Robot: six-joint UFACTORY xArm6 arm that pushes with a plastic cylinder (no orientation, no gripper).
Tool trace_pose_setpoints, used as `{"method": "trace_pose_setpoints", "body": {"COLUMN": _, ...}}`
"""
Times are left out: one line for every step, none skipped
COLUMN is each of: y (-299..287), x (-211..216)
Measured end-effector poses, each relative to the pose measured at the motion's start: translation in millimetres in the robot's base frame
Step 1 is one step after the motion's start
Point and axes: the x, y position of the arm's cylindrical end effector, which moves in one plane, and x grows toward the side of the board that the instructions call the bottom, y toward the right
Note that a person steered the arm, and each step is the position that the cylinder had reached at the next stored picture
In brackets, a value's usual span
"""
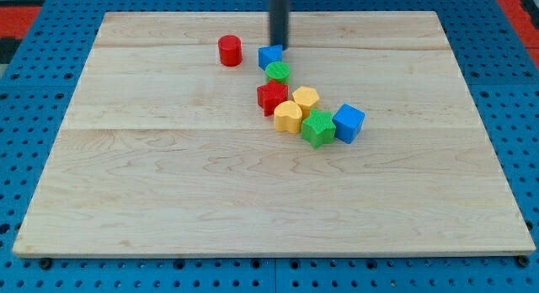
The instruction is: Place your arm in between the green circle and the blue triangle
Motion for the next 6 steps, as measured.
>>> {"method": "trace_pose_setpoints", "body": {"y": 60.3, "x": 1.5}}
{"method": "trace_pose_setpoints", "body": {"y": 78.2, "x": 12.7}}
{"method": "trace_pose_setpoints", "body": {"y": 55.0, "x": 56.5}}
{"method": "trace_pose_setpoints", "body": {"y": 20.0, "x": 69.8}}
{"method": "trace_pose_setpoints", "body": {"y": -20.2, "x": 57.0}}
{"method": "trace_pose_setpoints", "body": {"y": -56.9, "x": 41.0}}
